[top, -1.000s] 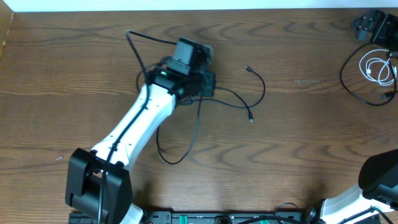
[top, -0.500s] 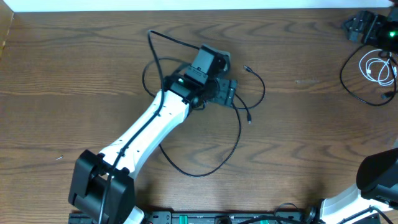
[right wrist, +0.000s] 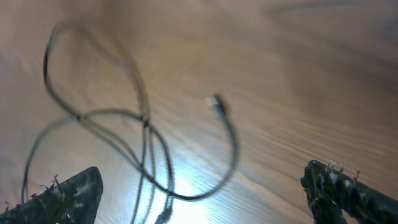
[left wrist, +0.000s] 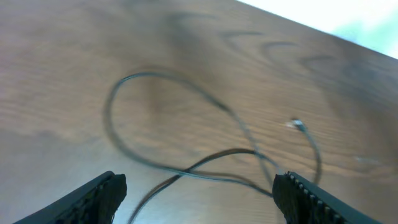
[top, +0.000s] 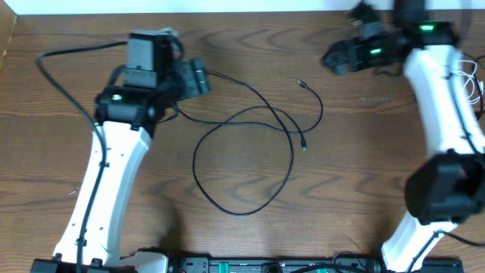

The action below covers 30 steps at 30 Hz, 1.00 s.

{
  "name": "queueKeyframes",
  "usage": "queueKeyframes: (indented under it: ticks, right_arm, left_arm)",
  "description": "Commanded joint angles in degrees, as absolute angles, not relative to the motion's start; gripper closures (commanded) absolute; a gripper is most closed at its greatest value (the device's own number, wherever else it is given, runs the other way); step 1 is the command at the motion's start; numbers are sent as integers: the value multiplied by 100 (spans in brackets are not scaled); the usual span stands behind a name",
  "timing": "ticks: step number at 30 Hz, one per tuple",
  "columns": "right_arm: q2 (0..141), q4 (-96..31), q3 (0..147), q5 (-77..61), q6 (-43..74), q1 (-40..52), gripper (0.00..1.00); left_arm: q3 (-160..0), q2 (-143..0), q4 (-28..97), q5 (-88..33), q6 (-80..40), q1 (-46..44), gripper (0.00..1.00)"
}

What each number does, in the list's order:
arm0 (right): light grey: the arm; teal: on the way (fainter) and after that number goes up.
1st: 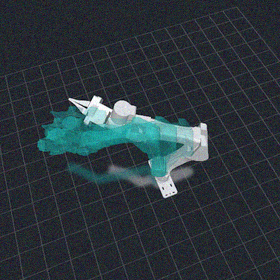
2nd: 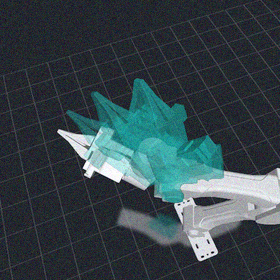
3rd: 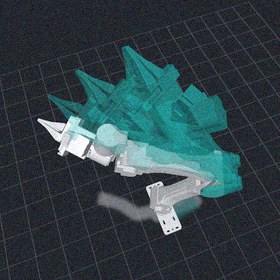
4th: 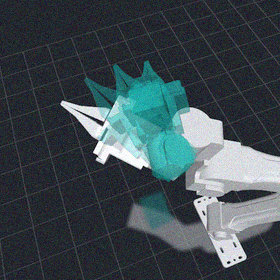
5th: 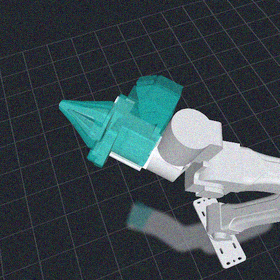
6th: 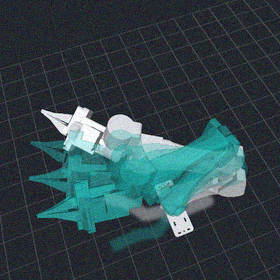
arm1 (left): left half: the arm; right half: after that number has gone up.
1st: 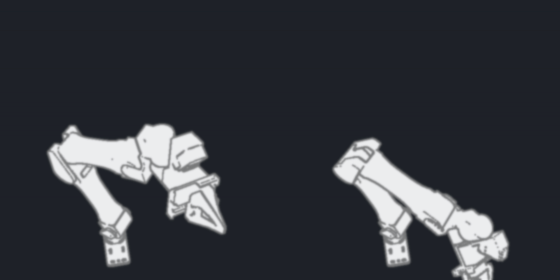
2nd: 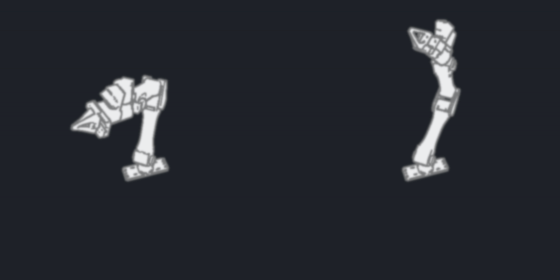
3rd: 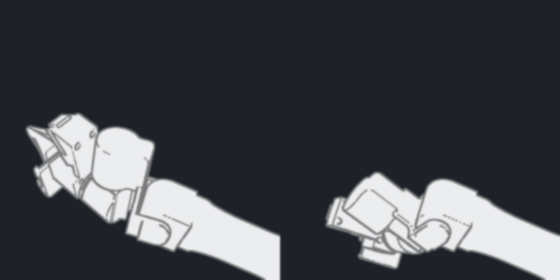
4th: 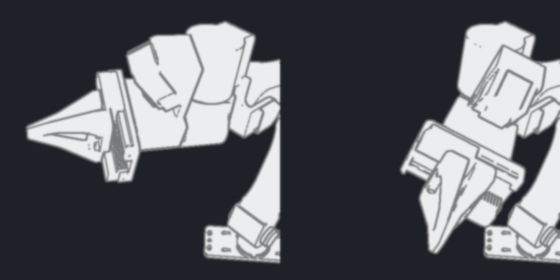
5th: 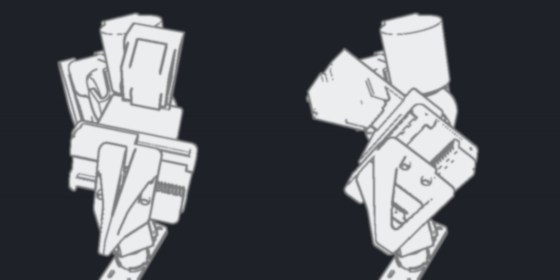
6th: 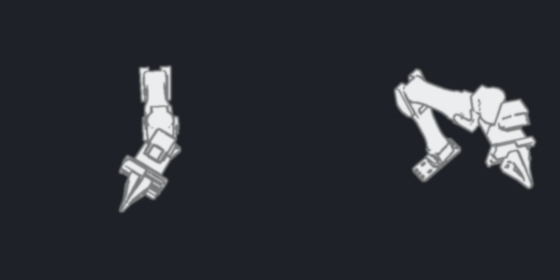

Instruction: Untangle cables

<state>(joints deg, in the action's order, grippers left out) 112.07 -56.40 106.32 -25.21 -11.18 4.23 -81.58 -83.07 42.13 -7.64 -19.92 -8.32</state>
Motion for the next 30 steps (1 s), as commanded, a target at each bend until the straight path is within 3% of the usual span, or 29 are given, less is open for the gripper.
queueKeyframes:
  ticks: [1, 14, 30]
  right_arm:
    - [11537, -5645, 10573, -2147, -1706, 1026, 1]
    - [12711, -5487, 10573, -1022, -2585, 2711, 1]
    - [13502, -5262, 10573, -1107, -2840, 2985, 1]
  left_arm:
    - [-8252, -8309, 4438, -742, -2128, -515, 18]
    - [-8230, -8311, 4598, -679, -2086, -281, 18]
    - [-8187, -8315, 4626, -679, -2062, -281, 17]
